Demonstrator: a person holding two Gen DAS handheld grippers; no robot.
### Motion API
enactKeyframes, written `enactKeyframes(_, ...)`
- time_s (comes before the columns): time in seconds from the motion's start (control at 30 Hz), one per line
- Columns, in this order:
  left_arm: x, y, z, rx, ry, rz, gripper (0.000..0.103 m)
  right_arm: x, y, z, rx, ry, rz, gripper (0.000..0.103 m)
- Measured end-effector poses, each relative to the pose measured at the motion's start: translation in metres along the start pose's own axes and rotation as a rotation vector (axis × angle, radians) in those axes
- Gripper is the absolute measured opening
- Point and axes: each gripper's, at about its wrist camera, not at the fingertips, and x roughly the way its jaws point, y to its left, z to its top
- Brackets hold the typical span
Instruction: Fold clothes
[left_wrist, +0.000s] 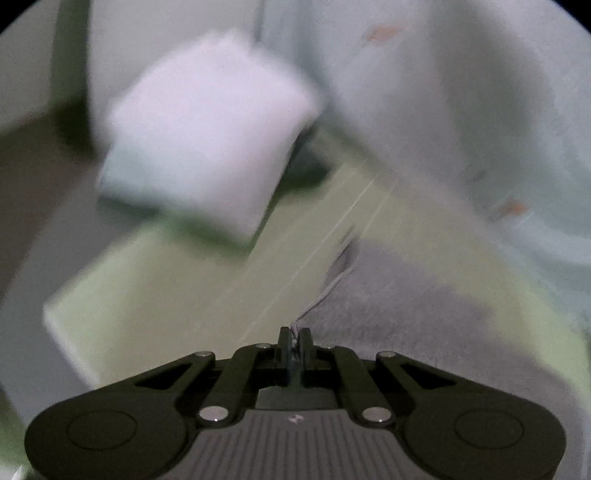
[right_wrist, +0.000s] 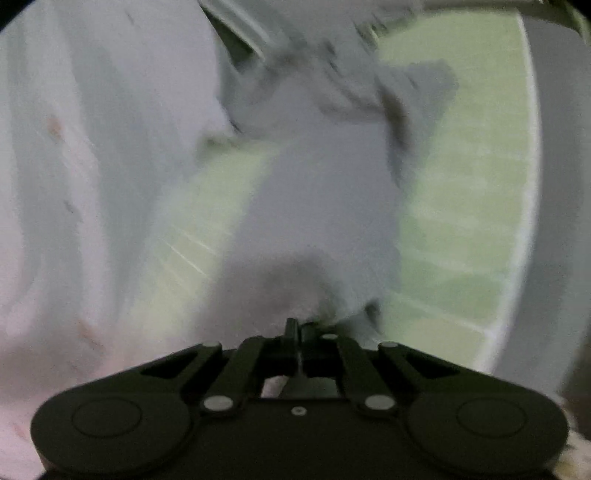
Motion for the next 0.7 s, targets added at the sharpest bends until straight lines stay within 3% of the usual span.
enactKeyframes(0.1, 0.012, 0.002, -0.007, 0.007, 0.046, 0.046, 0.010, 0.012, -0.008, -0.011, 0.011, 0.062, -0.083, 0.015)
enactKeyframes(0.13, 0.010, 0.002, -0.005, 0.004, 0.034, 0.040, 0.019, 0.009, -0.006, -0.012, 0.007, 0.055, -0.075, 0.025)
enactKeyframes(0.17, 0.009, 0.001, -0.001, 0.006, 0.018, 0.029, 0.023, 0.006, -0.002, -0.013, -0.010, 0.042, -0.074, 0.048)
enactKeyframes(0.2, 0.009, 0.000, 0.005, 0.013, 0.003, 0.022, 0.031, 0.004, 0.006, -0.013, -0.045, 0.024, -0.082, 0.063)
enactKeyframes(0.37, 0.025, -0.017, 0.037, 0.069, -0.035, 0.008, 0.041, -0.003, 0.046, -0.017, -0.227, -0.039, -0.101, 0.079)
enactKeyframes(0.53, 0.055, -0.056, 0.065, 0.139, -0.044, -0.058, 0.041, 0.004, 0.088, -0.026, -0.368, -0.070, -0.092, 0.082)
enactKeyframes(0.7, 0.089, -0.108, 0.079, 0.301, -0.032, -0.108, 0.042, 0.030, 0.115, -0.037, -0.422, -0.046, -0.094, 0.083)
